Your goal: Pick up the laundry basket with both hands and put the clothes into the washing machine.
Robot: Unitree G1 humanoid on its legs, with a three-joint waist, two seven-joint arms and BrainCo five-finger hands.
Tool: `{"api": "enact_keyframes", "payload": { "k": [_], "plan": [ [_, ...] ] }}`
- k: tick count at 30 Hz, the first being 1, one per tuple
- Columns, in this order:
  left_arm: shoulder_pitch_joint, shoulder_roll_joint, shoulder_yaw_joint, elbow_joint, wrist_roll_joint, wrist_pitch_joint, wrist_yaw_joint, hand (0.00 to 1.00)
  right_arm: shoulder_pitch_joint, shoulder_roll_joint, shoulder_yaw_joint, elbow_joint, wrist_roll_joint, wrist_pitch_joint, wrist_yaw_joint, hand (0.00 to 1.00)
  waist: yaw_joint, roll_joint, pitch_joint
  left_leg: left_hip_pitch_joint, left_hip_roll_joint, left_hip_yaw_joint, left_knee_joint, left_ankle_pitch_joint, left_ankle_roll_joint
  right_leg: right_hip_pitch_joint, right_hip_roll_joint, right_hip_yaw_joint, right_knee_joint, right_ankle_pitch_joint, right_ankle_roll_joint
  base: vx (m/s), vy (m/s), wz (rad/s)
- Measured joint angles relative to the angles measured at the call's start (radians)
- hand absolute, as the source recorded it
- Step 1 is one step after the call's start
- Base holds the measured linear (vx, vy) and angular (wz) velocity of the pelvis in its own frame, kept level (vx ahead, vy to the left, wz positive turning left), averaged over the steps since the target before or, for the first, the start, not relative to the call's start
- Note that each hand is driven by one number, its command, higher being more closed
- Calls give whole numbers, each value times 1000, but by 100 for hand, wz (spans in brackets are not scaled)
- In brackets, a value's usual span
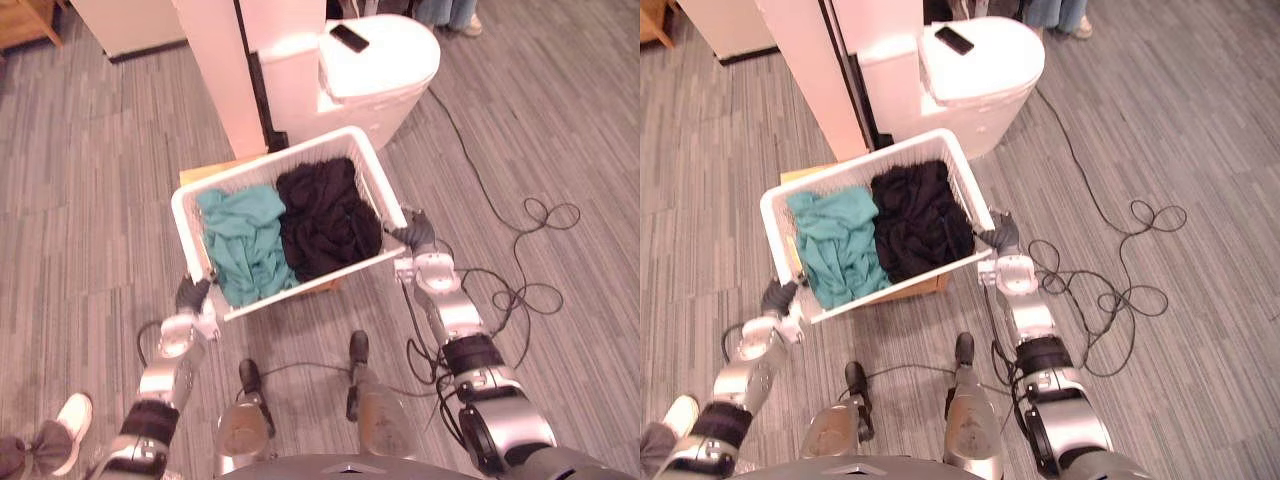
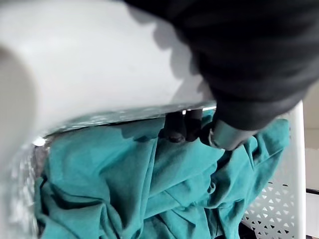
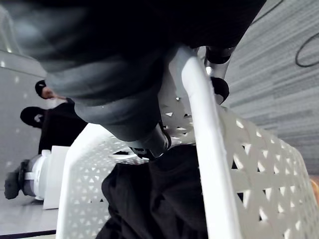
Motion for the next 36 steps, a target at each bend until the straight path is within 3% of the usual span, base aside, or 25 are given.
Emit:
{"api": "enact_keyframes", "payload": {
  "k": [4, 5, 6, 7, 8, 9, 10, 12, 13, 16, 17, 21, 22, 23, 24, 25, 26, 27, 29, 31, 32, 33, 34, 35, 36],
  "plan": [
    [130, -81, 32, 3, 2, 6, -22, 100, 103, 34, -26, 0, 1, -1, 27, 100, 5, 1, -27, 8, 33, -31, 67, -44, -1, 59, 22, -29, 11, -40, -12, 4, -5, 18],
    [166, -105, 33, 6, 2, 9, -26, 100, 132, 35, -31, 0, 0, -2, 31, 100, 8, 11, -32, -31, 56, -60, 164, -88, 32, 60, 31, -40, 56, -80, -12, -6, -35, 29],
    [177, -115, 32, 9, 2, 11, -27, 100, 147, 35, -35, 1, 1, -2, 31, 100, 8, 15, -35, -43, 62, -80, 204, -96, 43, 60, 33, -46, 80, -97, -14, -6, -42, 47],
    [199, -123, 32, 13, 2, 16, -30, 100, 166, 35, -36, 1, 1, -2, 32, 100, 8, 19, -34, -63, 70, -102, 260, -93, 46, 58, 34, -51, 126, -123, -27, -64, -76, 51],
    [224, -130, 33, 23, 2, 20, -34, 100, 187, 41, -38, 2, 1, -2, 44, 100, 19, 18, -34, -95, 75, -131, 343, -75, 70, 46, 34, -42, 198, -168, -43, -108, -86, 63],
    [246, -135, 33, 26, 2, 23, -44, 100, 201, 53, -42, 1, 0, -3, 47, 100, 16, 14, -38, -79, 52, -166, 337, -66, 57, 39, 12, -20, 225, -196, -45, -184, -45, 18],
    [277, -158, 37, 25, 2, 23, -50, 100, 215, 60, -58, 2, 0, -7, 52, 100, 44, 17, -37, -100, 44, -204, 620, -175, 58, 29, 10, 3, 257, -200, -43, -140, 5, -14],
    [306, -168, 38, 25, 0, 26, -51, 100, 244, 80, -70, 1, 1, -12, 50, 100, 42, 46, -57, -53, 24, -229, 708, -227, 43, 20, 33, 36, 258, -200, -42, -113, 66, -44],
    [307, -169, 41, 22, 1, 27, -51, 100, 262, 92, -87, 0, 2, -12, 49, 100, 23, 56, -66, -14, 18, -245, 643, -282, 45, 5, 49, 52, 257, -200, -40, -111, 92, -26],
    [307, -178, 56, 7, 2, 37, -50, 100, 283, 107, -106, -16, 3, -14, 48, 100, 9, 64, -76, 82, -12, -249, 429, -391, 11, -59, 70, 112, 261, -199, -30, -195, 157, -59],
    [294, -172, 57, 11, 3, 47, -51, 100, 301, 117, -120, -31, 1, -13, 49, 100, 4, 39, -65, 108, -25, -219, 367, -414, 13, -73, 62, 136, 251, -185, -18, -263, 166, -84],
    [282, -129, 38, 10, 72, 61, -71, 100, 454, 199, -204, -117, -2, -13, 48, 100, -42, -55, -106, 69, -103, -163, 384, -398, 67, -53, 14, 211, 98, -138, 3, -255, 137, -40],
    [275, -120, 28, 9, 85, 61, -73, 100, 470, 207, -216, -124, -2, -17, 48, 100, -46, -64, -111, 61, -111, -149, 391, -395, 73, -55, 13, 228, 78, -145, 8, -228, 200, -59],
    [257, -112, 21, 9, 111, 62, -83, 100, 486, 207, -223, -123, -3, -18, 45, 100, -52, -74, -110, 50, -116, -120, 399, -387, 94, -57, 5, 248, 47, -213, 50, -200, 139, -69],
    [235, -111, 20, 8, 139, 65, -88, 100, 492, 209, -229, -121, -3, -18, 41, 100, -64, -52, -98, 37, -98, -77, 387, -370, 121, -73, 4, 205, 44, -250, 45, -272, 145, -127],
    [205, -106, 32, 9, 160, 69, -87, 100, 481, 214, -226, -119, -3, -18, 39, 100, -59, -57, -99, 27, -63, -4, 379, -347, 128, -128, 19, 93, 213, -190, -47, -282, 74, -132],
    [196, -101, 33, 9, 160, 69, -86, 100, 481, 218, -226, -118, -3, -18, 38, 100, -50, -48, -94, 34, -48, 36, 354, -328, 132, -131, 15, 11, 381, -204, -89, -220, 38, -131],
    [193, -100, 32, 9, 160, 69, -86, 100, 480, 223, -227, -117, -3, -20, 34, 100, -47, -54, -98, 45, -45, 59, 330, -311, 130, -113, 1, -38, 500, -248, -103, -100, -32, -97],
    [193, -100, 33, 4, 158, 69, -82, 100, 441, 222, -218, -110, -8, -24, 27, 100, -34, -82, -112, 36, -20, 140, 329, -296, 122, -42, -30, -92, 572, -361, -89, -76, -97, -112],
    [191, -113, 50, 4, 156, 71, -78, 100, 410, 213, -215, -105, -26, -24, 25, 100, -39, -81, -112, 26, -20, 184, 347, -301, 112, -49, -9, -128, 500, -348, -93, -100, -84, -122],
    [193, -140, 71, 4, 154, 71, -72, 100, 371, 195, -206, -85, -33, -25, 24, 100, -34, -67, -117, 40, -10, 235, 315, -289, 109, -27, 33, -101, 374, -308, -99, -105, -87, -178],
    [196, -157, 74, -2, 147, 69, -62, 100, 345, 183, -199, -66, -38, -24, 20, 100, -24, -44, -124, 56, 33, 308, 265, -268, 100, 18, 83, -79, 212, -261, -112, -80, -88, -173],
    [195, -157, 70, -2, 145, 65, -62, 100, 334, 177, -188, -65, -40, -26, 19, 100, -24, -37, -120, 61, 43, 345, 260, -258, 94, 17, 71, -117, 232, -291, -123, -95, -108, -169],
    [195, -153, 63, -2, 135, 65, -62, 100, 323, 160, -174, -66, -42, -27, 17, 100, -23, -50, -128, 73, 45, 408, 261, -256, 87, 23, 21, -197, 256, -325, -102, -66, -111, -158],
    [195, -153, 60, 1, 125, 66, -62, 100, 309, 154, -167, -60, -42, -27, 19, 100, -9, -45, -124, 87, 63, 453, 271, -264, 75, 29, 17, -240, 221, -296, -85, -61, -113, -159]
  ]
}}
